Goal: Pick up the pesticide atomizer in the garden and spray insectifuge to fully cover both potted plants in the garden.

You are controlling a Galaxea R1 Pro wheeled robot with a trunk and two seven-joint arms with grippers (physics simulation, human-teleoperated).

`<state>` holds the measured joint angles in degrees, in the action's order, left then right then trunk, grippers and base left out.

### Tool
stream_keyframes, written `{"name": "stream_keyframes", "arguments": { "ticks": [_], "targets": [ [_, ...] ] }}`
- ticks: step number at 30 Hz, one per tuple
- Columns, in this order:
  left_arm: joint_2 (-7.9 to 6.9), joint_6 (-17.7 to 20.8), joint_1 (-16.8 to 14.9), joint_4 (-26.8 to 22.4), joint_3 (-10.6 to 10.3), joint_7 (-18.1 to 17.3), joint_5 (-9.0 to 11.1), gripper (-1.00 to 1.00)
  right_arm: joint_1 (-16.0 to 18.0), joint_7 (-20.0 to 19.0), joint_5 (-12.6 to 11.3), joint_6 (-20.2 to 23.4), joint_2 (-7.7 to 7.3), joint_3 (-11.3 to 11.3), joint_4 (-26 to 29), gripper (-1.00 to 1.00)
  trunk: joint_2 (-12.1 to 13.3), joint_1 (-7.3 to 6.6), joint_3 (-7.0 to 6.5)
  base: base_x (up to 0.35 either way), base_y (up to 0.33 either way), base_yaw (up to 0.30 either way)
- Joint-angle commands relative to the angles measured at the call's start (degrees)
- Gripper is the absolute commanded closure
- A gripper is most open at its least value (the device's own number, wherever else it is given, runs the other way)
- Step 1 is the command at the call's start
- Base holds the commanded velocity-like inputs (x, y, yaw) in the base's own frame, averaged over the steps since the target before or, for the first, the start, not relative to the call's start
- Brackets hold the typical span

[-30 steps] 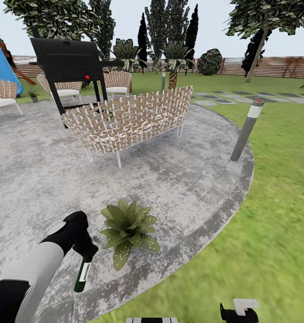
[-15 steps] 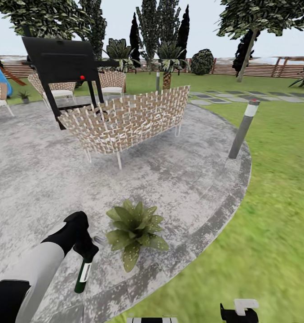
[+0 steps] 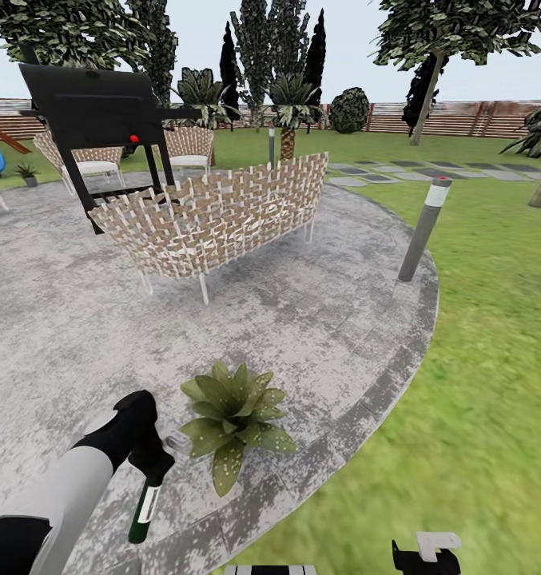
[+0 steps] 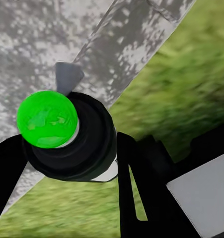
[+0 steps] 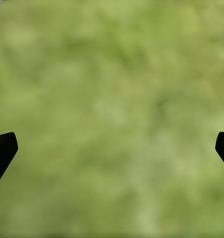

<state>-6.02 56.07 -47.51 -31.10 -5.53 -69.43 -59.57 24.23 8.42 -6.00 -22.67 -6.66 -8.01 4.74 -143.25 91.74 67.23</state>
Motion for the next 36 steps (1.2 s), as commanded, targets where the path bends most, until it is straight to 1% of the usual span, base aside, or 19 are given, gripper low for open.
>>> {"name": "stream_keyframes", "arguments": {
  "ticks": [1,4,7,10,16,21,28,32,33,36],
  "targets": [
    [-0.04,0.36,0.01,-0.08,-0.29,-0.51,-0.37,1.00,0.02,0.11,-0.60,-0.18,-0.01,-0.51,-0.05,-1.00,-0.02,-0.01,0.05,0.000,0.000,0.000],
    [0.39,0.13,0.07,0.03,-0.10,0.67,-0.23,1.00,0.02,0.11,-0.60,-0.19,-0.02,-0.51,-0.08,-1.00,-0.02,-0.01,0.05,0.000,0.000,0.000],
    [0.70,0.04,1.48,-0.06,0.16,2.00,-0.04,1.00,0.02,0.11,-0.60,-0.18,-0.02,-0.51,-0.08,-1.00,-0.02,-0.01,0.05,0.000,0.000,0.000],
    [0.86,0.01,1.94,-0.09,0.24,2.23,0.41,1.00,0.02,0.11,-0.60,-0.18,-0.02,-0.51,-0.09,-1.00,-0.02,-0.01,0.05,0.000,0.000,0.000],
    [0.89,0.00,2.07,-0.02,0.29,2.28,0.47,1.00,0.02,0.11,-0.60,-0.18,0.02,-0.51,-0.03,-1.00,-0.02,-0.01,0.05,-0.071,0.010,0.000],
    [0.92,0.00,2.07,-0.10,0.47,2.28,0.43,1.00,0.02,0.11,-0.60,-0.18,0.06,-0.51,0.00,-1.00,-0.02,-0.01,0.05,-0.206,0.202,-0.019],
    [1.01,0.09,2.07,-0.10,0.51,2.28,0.42,1.00,0.02,0.11,-0.60,-0.18,0.07,-0.51,0.00,-1.00,-0.02,-0.01,0.05,-0.001,0.286,-0.262],
    [1.14,0.15,2.07,-0.08,0.45,2.28,0.54,1.00,0.02,0.11,-0.60,-0.18,0.07,-0.51,0.00,-1.00,-0.02,-0.01,0.05,0.013,0.062,-0.240],
    [1.72,0.21,2.07,-0.05,0.48,2.28,0.58,1.00,0.02,0.11,-0.60,-0.18,0.07,-0.51,0.00,-1.00,-0.02,-0.01,0.05,0.002,0.008,-0.057],
    [4.06,0.12,2.07,-0.06,0.32,2.28,0.45,1.00,0.02,0.11,-0.60,-0.18,0.07,-0.51,0.00,-1.00,-0.02,-0.01,0.05,0.001,0.003,-0.024]
  ]
}}
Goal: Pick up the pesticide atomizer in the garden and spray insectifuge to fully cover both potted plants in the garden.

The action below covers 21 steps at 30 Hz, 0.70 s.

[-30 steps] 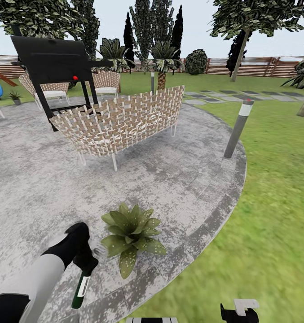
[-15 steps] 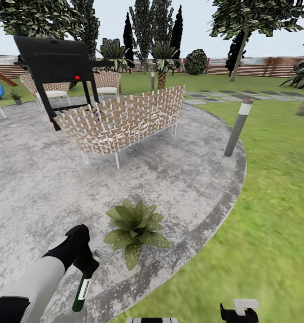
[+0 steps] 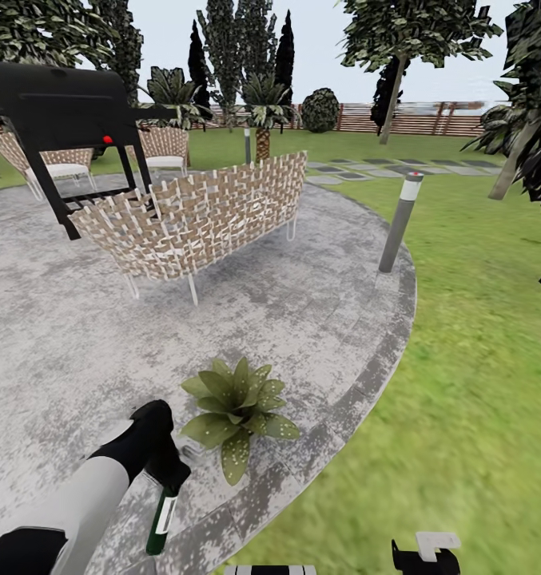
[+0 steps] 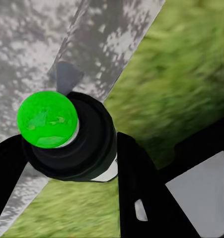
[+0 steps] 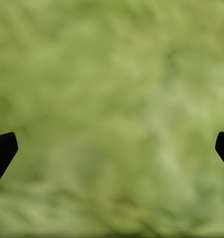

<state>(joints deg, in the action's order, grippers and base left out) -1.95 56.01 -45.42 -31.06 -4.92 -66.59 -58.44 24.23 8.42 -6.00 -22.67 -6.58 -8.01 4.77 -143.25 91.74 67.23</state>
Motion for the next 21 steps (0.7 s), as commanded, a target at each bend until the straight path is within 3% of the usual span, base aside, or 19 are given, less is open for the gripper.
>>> {"name": "stream_keyframes", "arguments": {
  "ticks": [1,4,9,17,21],
  "targets": [
    [0.47,0.17,-0.02,-0.14,-0.32,-0.55,-0.70,1.00,0.03,0.11,-0.59,-0.18,-0.01,-0.51,-0.03,-1.00,-0.02,-0.01,0.05,0.000,0.001,-0.006],
    [0.82,0.18,-0.04,-0.74,-0.42,-0.55,-0.72,1.00,0.03,0.11,-0.59,-0.18,-0.01,-0.51,-0.03,-1.00,-0.02,-0.01,0.05,0.000,0.000,-0.002],
    [0.13,0.42,-0.10,-8.59,-0.10,-1.02,-0.72,1.00,0.03,0.15,-0.59,-0.18,-0.01,-0.51,-0.03,-1.00,-0.02,-0.01,0.05,0.000,0.000,0.000],
    [0.29,0.55,-0.19,-9.55,-0.44,-1.26,-0.80,1.00,0.03,0.11,-0.59,-0.18,-0.01,-0.51,-0.03,-1.00,-0.02,-0.01,0.05,0.000,0.000,0.000],
    [-0.37,0.41,-0.11,-9.38,-0.25,-1.25,-1.34,1.00,0.03,0.11,-0.59,-0.18,0.04,-0.57,-0.04,-1.00,-0.02,-0.01,0.05,0.000,0.000,0.000]
  ]
}}
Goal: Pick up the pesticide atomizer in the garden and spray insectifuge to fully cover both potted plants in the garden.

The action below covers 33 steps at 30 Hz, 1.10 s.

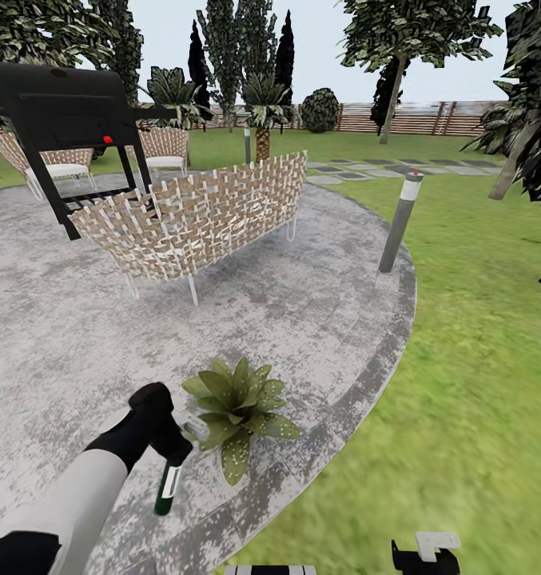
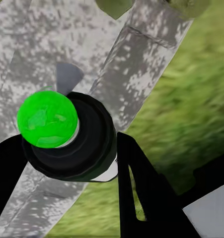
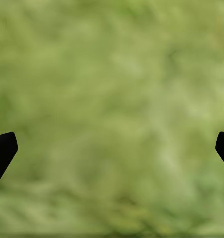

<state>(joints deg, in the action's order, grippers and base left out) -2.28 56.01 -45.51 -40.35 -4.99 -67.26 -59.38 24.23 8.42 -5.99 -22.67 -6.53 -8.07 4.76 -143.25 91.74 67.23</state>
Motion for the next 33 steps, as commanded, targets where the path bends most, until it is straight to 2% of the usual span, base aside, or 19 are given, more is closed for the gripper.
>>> {"name": "stream_keyframes", "arguments": {
  "ticks": [1,6,15,24,29,33],
  "targets": [
    [-0.20,0.37,-0.02,0.12,-0.33,-0.57,-0.48,1.00,0.03,0.11,-0.56,-0.18,0.03,-0.52,-0.06,-1.00,-0.02,-0.01,0.05,0.000,0.000,0.000],
    [-0.13,0.50,0.05,0.27,-0.95,-0.56,-0.66,1.00,0.03,0.20,-0.62,-0.09,0.30,-0.50,-0.10,-1.00,-0.02,-0.01,0.05,0.000,0.000,-0.086],
    [0.25,0.71,-0.08,-0.16,-0.65,-0.66,-0.57,1.00,0.03,0.25,-0.77,-0.18,-0.06,-0.28,-0.10,-1.00,-0.02,-0.01,0.05,-0.025,0.020,-0.081],
    [0.45,1.17,-0.19,-0.11,-0.58,-0.65,-0.51,1.00,0.03,0.24,-0.76,-0.18,-0.14,-0.28,-0.10,-1.00,-0.02,-0.01,0.05,-0.125,0.248,0.000],
    [0.51,1.24,-0.14,-0.08,-0.40,-0.68,-0.06,1.00,0.03,0.28,-0.77,-0.18,-0.07,-0.28,-0.10,-1.00,-0.02,-0.01,0.05,0.184,0.266,0.000],
    [0.45,1.14,-0.13,-0.08,-0.11,-0.68,0.21,1.00,0.03,0.29,-0.77,-0.18,-0.09,-0.28,-0.10,-1.00,-0.02,-0.01,0.05,0.230,0.245,-0.185]
  ]
}}
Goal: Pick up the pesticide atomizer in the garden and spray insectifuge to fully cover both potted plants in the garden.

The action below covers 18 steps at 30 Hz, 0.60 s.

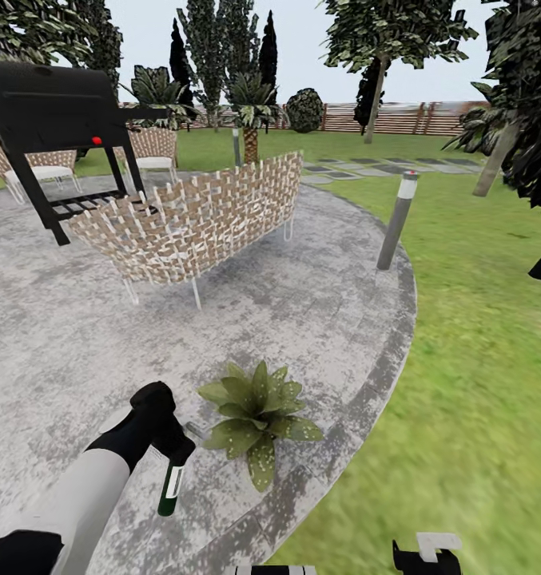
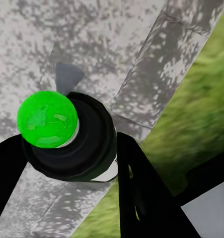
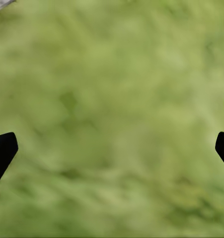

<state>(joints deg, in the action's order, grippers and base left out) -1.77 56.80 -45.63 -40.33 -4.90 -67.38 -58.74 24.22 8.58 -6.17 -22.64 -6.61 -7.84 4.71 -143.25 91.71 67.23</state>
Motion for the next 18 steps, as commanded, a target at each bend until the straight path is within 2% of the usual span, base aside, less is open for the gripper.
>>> {"name": "stream_keyframes", "arguments": {
  "ticks": [1,7,12,16,18],
  "targets": [
    [-0.06,0.31,0.00,-0.10,-0.22,-0.56,-0.43,1.00,0.04,0.12,-0.60,-0.21,0.00,-0.51,-0.05,-1.00,-0.02,0.01,0.05,0.231,0.244,-0.262],
    [-0.15,-0.05,0.18,0.44,-0.40,-0.49,-0.81,1.00,0.04,0.12,-0.60,-0.21,-0.04,-0.51,-0.05,-1.00,-0.02,0.01,0.05,0.067,0.278,-0.258],
    [-0.63,-0.32,0.27,0.57,-0.39,-0.45,-1.18,1.00,0.04,0.39,-0.60,-0.21,-0.07,-0.51,0.01,-1.00,-0.02,0.01,0.05,-0.158,0.248,-0.048],
    [-0.61,-0.37,0.30,0.60,-0.51,-0.38,-1.30,1.00,0.04,0.47,-0.60,-0.21,-0.07,-0.50,0.00,-1.00,-0.02,0.01,0.05,-0.049,0.052,-0.003],
    [-0.58,-0.44,1.88,0.38,-0.67,-0.08,-1.28,1.00,0.04,0.47,-0.60,-0.21,-0.07,-0.50,0.03,-1.00,-0.02,0.01,0.05,-0.006,0.006,0.000]
  ]
}}
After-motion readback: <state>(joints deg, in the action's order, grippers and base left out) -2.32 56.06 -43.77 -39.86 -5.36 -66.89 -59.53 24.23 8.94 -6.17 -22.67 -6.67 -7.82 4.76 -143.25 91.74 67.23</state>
